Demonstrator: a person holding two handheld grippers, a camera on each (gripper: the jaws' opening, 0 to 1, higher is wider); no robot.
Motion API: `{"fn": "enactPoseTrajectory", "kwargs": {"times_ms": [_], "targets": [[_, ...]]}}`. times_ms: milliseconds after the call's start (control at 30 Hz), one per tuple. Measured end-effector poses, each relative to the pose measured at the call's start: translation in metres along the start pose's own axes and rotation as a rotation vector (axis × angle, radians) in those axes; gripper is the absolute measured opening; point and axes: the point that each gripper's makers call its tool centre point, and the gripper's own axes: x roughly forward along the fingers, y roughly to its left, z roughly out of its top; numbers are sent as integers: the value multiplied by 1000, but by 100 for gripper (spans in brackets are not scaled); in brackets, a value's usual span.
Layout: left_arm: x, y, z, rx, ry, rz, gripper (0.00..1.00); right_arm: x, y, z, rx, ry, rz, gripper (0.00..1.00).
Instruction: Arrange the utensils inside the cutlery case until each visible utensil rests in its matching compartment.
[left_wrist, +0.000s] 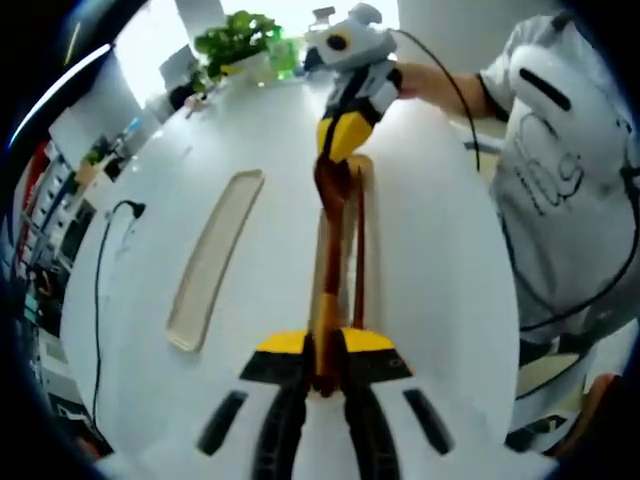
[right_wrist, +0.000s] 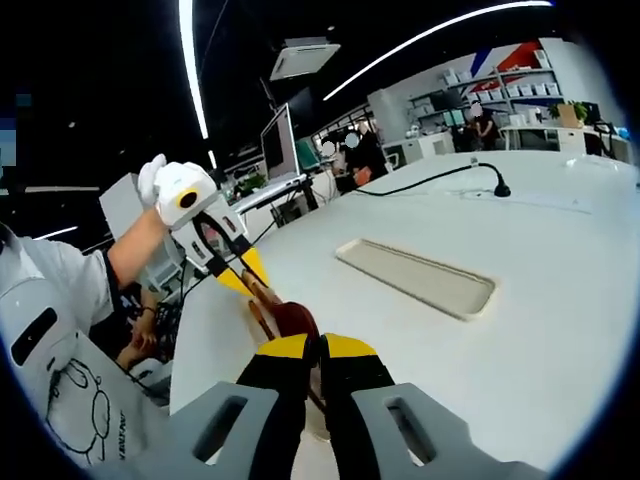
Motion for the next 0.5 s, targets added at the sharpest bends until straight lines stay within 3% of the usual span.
{"fn": "enactPoseTrajectory", "kwargs": {"times_ms": [100, 500], "targets": [[7, -3, -6, 22, 39, -2, 11, -1, -2, -8, 11, 34, -10, 2], [12, -9, -11, 31, 68, -18, 11, 0, -4, -24, 73, 91, 1, 2]]}}
